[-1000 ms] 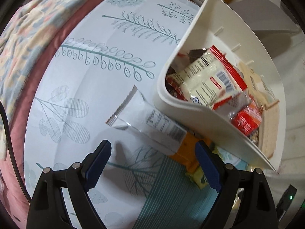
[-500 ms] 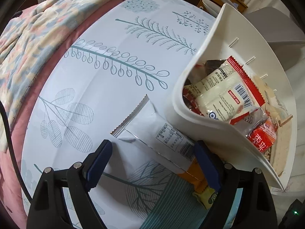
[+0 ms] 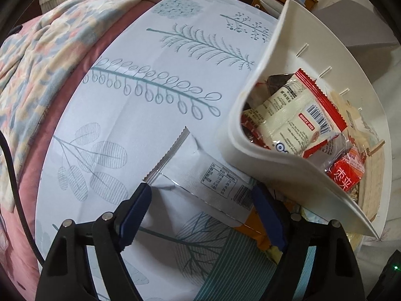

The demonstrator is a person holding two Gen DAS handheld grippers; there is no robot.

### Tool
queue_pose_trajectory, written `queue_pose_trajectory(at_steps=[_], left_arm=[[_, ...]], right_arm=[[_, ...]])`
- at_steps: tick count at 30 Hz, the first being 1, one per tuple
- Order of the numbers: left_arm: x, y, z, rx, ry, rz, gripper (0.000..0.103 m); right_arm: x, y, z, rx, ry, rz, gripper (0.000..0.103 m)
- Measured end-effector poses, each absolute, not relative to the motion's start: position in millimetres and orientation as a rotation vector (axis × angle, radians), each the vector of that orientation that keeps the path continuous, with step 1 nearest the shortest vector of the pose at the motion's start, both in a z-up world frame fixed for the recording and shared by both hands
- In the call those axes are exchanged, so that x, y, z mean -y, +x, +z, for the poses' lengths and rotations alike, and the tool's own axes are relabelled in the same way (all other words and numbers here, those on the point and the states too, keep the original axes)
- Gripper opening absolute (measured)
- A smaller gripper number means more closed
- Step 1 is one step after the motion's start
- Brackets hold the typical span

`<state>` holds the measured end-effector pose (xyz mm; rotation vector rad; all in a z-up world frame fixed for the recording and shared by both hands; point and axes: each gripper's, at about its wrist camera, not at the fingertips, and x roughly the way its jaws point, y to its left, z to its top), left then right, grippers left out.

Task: Organize snacks
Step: 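Grasp the white orange-ended bar with left tool while right grasps yellow puff bag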

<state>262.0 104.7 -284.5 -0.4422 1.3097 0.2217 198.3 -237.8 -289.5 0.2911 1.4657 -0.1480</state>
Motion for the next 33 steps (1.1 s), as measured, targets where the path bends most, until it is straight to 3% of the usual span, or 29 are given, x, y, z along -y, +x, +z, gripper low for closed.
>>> queue_pose_trajectory(at_steps=[6,15,20,23,25,33], left_arm=[[-132,248,-284,-1.330,-0.468,0.232,0.077],[-159,231,-281,-1.328,-0.571,0.166,0.050],[-167,226,-274,-1.284,-0.720,0.102,0.050],[-166,227,-274,-1.297,-0.747,0.109,0.060],[-165,227,-276,-1.304,-0.769,0.121,0.072],[-159,232,-288,-1.346,-0.762,0.215,0.072]], right_arm=[[232,197,-284,-1.465,0.272,-0.156,0.069],[217,190,-272,-1.440,0.241,-0.162,0.059],[211,184,-264,-1.419,0.220,-0.145,0.055],[207,179,-260,-1.410,0.205,-0.136,0.054],[207,175,-255,-1.402,0.197,-0.130,0.054],[202,160,-236,-1.376,0.168,-0.094,0.053]])
